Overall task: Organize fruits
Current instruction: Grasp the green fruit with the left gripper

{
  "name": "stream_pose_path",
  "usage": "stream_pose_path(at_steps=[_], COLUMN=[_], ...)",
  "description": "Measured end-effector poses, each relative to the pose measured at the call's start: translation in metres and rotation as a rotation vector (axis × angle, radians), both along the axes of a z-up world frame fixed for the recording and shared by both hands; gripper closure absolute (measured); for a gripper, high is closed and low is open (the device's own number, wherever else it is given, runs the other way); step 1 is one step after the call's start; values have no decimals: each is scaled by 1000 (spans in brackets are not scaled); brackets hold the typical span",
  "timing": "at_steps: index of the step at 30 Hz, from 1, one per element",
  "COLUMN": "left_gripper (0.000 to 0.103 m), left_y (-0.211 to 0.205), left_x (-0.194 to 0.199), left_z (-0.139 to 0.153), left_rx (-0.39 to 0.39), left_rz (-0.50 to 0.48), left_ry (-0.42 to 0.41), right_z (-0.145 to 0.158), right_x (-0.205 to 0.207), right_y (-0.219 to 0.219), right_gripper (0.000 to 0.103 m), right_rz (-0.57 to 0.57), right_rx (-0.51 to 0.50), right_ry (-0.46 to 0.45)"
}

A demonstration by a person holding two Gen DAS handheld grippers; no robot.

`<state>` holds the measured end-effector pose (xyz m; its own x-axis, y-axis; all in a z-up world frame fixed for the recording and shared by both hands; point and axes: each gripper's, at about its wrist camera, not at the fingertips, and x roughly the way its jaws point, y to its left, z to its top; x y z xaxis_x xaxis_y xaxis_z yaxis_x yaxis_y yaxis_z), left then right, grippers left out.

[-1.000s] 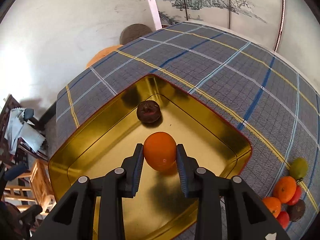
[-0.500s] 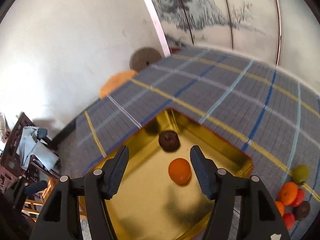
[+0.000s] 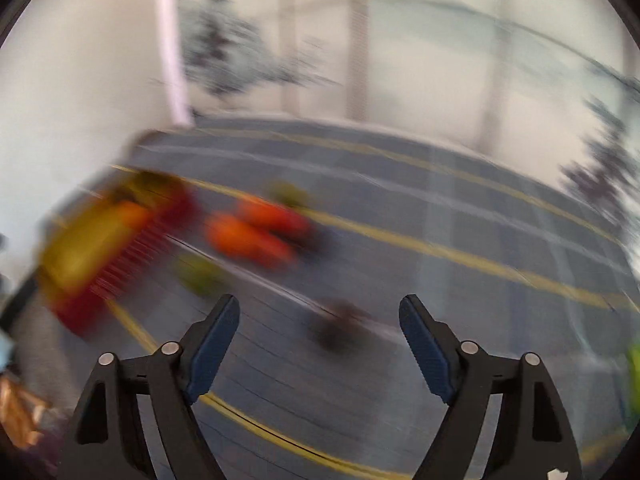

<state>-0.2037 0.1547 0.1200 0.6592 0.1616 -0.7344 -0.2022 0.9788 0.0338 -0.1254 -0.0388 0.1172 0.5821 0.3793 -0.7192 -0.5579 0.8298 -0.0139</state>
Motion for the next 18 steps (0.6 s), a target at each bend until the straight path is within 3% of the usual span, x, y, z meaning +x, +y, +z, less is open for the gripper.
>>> stream_pose_path(at_steps=[4,8,13,18], left_gripper=[9,15,42,43], left_y=[-26,-54,-66,-51], left_x=[45,103,167,203], left_z=[-1,-15,-45,-78], left_rx=[-64,-58,-19,-47], left_rz=[-106,-158,-166,-99], left_ry=[39,88,173,254], right_z=[-18,-31,-32,-33], right_x=[12,23,27,17], right_y=[-67,-99,-105,-117], right_gripper=[31,31,31,31], right_rz=[-136,-186,-151,-119], right_rx=[-8,66,140,202], right_ry=[29,65,75,67])
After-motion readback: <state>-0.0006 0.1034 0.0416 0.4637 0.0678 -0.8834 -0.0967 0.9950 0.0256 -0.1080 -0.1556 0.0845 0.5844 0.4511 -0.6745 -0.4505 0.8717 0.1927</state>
